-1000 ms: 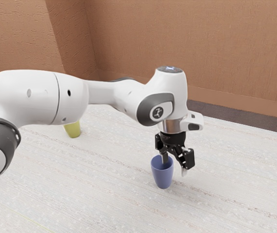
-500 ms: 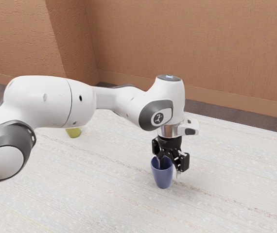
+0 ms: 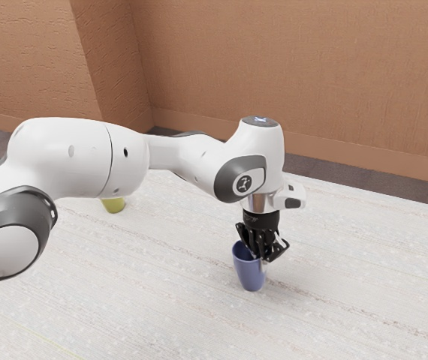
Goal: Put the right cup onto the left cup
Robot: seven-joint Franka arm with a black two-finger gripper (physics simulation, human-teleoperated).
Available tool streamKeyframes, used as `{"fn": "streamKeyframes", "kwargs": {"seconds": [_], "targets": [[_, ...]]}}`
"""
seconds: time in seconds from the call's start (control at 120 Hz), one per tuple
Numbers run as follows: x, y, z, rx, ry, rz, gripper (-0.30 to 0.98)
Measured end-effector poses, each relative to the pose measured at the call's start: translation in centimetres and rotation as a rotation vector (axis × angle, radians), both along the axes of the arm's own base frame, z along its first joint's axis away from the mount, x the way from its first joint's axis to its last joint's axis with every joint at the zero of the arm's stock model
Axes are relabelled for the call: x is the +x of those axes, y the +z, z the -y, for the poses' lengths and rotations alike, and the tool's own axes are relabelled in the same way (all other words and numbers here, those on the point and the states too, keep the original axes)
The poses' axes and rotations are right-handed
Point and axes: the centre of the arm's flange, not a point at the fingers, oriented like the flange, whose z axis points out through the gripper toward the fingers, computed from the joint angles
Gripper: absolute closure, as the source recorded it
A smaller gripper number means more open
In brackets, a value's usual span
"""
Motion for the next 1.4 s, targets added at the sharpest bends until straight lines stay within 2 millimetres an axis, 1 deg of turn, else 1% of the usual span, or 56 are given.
{"fn": "streamKeyframes", "kwargs": {"seconds": [0.175,0.275,0.425,0.65,0.733,0.808,1.075,1.258,1.4], "targets": [[0.1,-0.1,-0.1,0.004,0.011,0.010,0.75],[0.4,0.9,-0.6,0.012,0.017,0.033,0.76],[1.1,3.6,-2.3,0.029,0.037,0.082,0.77],[1.5,9.1,-6.1,0.057,0.076,0.150,0.78],[1.4,11.1,-8.0,0.070,0.098,0.163,0.78],[1.2,12.7,-10.2,0.084,0.123,0.168,0.78],[0.1,17.1,-19.4,0.149,0.231,0.176,0.78],[0.0,18.4,-25.3,0.173,0.292,0.171,0.78],[0.2,18.8,-29.0,0.196,0.316,0.171,0.78]]}}
